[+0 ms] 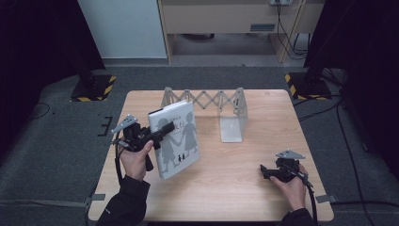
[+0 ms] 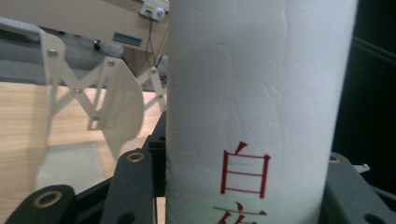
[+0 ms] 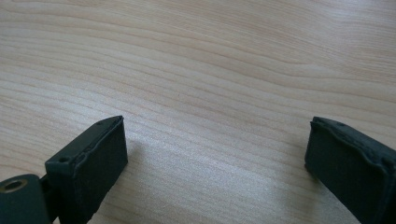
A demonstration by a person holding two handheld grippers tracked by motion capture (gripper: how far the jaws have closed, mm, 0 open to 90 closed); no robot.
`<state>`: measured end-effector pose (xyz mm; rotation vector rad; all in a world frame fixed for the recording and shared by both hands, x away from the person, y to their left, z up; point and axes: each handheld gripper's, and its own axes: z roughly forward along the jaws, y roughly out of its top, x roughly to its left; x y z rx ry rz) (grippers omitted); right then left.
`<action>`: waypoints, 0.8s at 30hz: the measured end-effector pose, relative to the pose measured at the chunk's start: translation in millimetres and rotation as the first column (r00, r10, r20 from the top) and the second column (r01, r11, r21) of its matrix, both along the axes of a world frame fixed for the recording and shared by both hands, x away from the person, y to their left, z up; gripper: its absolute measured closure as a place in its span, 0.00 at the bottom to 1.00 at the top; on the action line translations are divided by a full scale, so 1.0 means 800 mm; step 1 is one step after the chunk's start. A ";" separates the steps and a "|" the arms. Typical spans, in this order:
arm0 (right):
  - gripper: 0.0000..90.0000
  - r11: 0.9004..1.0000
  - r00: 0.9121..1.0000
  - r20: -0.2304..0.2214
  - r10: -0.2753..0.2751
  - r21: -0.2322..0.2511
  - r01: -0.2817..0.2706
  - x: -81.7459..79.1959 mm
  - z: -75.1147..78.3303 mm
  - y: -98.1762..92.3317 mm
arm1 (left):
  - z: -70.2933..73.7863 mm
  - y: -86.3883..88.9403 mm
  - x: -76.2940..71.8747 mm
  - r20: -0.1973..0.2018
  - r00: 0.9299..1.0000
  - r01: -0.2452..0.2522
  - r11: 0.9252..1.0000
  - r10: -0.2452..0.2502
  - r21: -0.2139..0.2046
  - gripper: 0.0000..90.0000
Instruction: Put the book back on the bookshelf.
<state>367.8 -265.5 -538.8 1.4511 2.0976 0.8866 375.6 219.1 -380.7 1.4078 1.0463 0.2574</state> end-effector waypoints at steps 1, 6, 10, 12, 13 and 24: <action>0.07 1.000 1.000 0.000 0.000 0.000 0.000 0.000 0.000 0.000 | 0.001 0.002 0.002 0.001 1.000 -0.008 1.000 0.008 0.003 0.58; 0.07 1.000 1.000 0.000 0.000 0.000 0.000 0.000 0.000 0.000 | 0.008 0.010 0.012 0.012 0.999 -0.042 0.999 0.041 0.024 0.58; 0.07 1.000 1.000 0.000 0.000 0.000 0.000 0.000 0.000 0.000 | 0.011 0.016 0.021 0.018 0.997 -0.073 0.997 0.072 0.030 0.58; 0.07 1.000 1.000 0.000 0.000 0.000 0.000 0.000 0.000 0.000 | 0.013 0.018 0.027 0.020 0.996 -0.089 0.995 0.088 0.037 0.58; 0.07 1.000 1.000 0.000 0.000 0.000 0.000 0.000 0.000 0.000 | 0.014 0.018 0.030 0.020 0.995 -0.096 0.994 0.095 0.045 0.58; 0.07 1.000 1.000 0.000 0.000 0.000 0.000 0.000 0.000 0.000 | 0.009 0.020 0.063 0.019 0.987 -0.159 0.984 0.158 0.085 0.58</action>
